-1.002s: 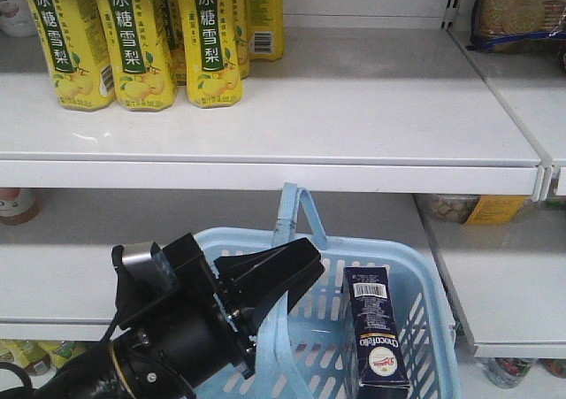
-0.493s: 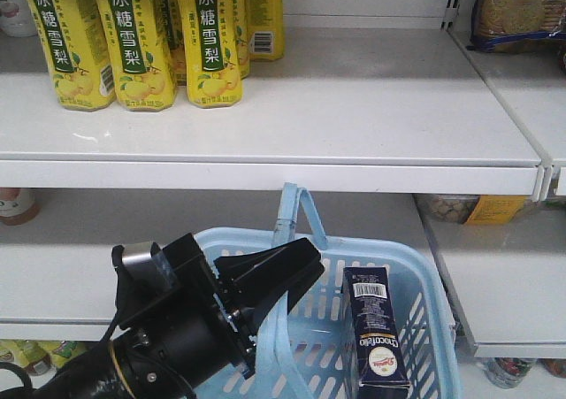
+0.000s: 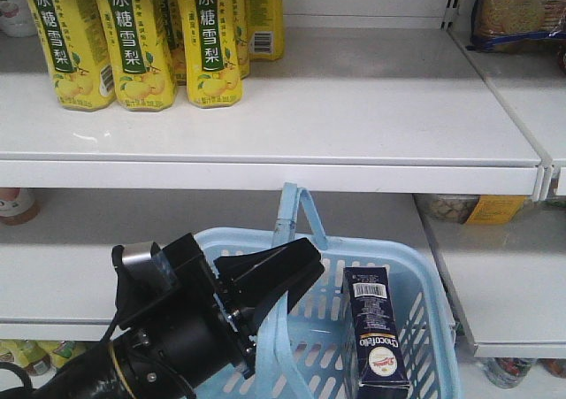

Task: Left arm holds basket, right arm returns cookies
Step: 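Lower the open right gripper into the basket over the cookie box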

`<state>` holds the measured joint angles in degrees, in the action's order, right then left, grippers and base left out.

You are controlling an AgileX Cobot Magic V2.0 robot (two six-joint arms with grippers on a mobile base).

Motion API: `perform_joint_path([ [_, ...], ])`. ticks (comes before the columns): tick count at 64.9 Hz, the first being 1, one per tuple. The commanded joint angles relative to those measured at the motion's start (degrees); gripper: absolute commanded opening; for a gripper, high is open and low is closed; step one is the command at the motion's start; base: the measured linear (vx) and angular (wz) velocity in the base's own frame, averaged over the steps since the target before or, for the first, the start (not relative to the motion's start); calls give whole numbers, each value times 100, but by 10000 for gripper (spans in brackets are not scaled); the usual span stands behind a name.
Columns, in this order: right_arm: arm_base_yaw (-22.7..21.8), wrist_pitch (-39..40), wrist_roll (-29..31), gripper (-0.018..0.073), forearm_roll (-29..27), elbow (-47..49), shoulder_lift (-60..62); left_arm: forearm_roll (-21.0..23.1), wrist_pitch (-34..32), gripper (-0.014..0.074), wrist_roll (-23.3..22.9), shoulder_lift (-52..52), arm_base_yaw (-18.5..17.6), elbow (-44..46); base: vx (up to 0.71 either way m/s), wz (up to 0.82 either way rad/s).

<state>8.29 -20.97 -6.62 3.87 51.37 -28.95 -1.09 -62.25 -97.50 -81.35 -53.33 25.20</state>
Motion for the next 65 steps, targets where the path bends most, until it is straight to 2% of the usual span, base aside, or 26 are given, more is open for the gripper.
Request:
perform_joint_path([
  [1, 369, -97, 16, 570, 32, 346, -321, 372, -1636, -3, 42, 225, 26, 182, 0, 0],
  [13, 1191, -973, 16, 570, 32, 560, -779, 372, -1636, -3, 42, 225, 26, 182, 0, 0],
  [23, 1779, -1240, 16, 570, 7, 559, -1075, 372, -1636, -3, 42, 225, 26, 182, 0, 0],
  [35, 2264, -1678, 10, 570, -387, 559, -1459, 372, -1636, -3, 42, 225, 26, 182, 0, 0],
  [46, 2514, -2074, -31, 570, -783, 559, -1858, 372, -1636, -3, 42, 225, 26, 182, 0, 0],
  [65, 2849, -2672, -1264, 570, -984, 559, -2477, 372, -1636, -3, 42, 225, 26, 182, 0, 0],
])
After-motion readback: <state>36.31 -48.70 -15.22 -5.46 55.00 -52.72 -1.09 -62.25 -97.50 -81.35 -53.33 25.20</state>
